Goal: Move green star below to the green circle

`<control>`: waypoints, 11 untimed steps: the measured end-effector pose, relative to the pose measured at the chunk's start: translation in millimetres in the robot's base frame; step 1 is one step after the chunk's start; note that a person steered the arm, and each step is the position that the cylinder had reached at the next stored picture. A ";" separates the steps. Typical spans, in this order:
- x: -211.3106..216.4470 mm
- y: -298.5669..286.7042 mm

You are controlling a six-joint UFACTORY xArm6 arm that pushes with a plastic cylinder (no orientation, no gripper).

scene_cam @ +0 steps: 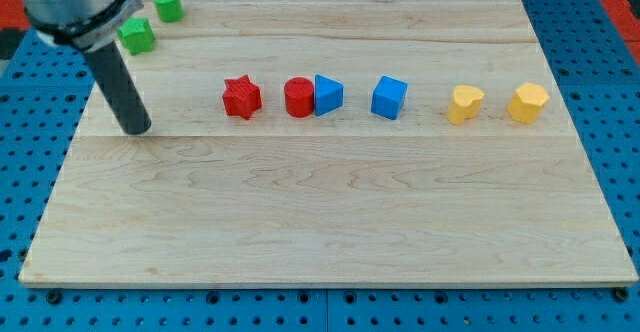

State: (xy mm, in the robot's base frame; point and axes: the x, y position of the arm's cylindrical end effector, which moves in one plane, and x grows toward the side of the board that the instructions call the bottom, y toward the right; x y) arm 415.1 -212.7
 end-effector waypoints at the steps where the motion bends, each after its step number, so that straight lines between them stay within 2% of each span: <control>1: -55.1 40.1; 2: -101.5 80.5; 3: -148.8 78.2; 4: -179.2 40.7; 6: -179.3 -26.2; 10: -141.3 -68.5; 11: -103.6 -47.7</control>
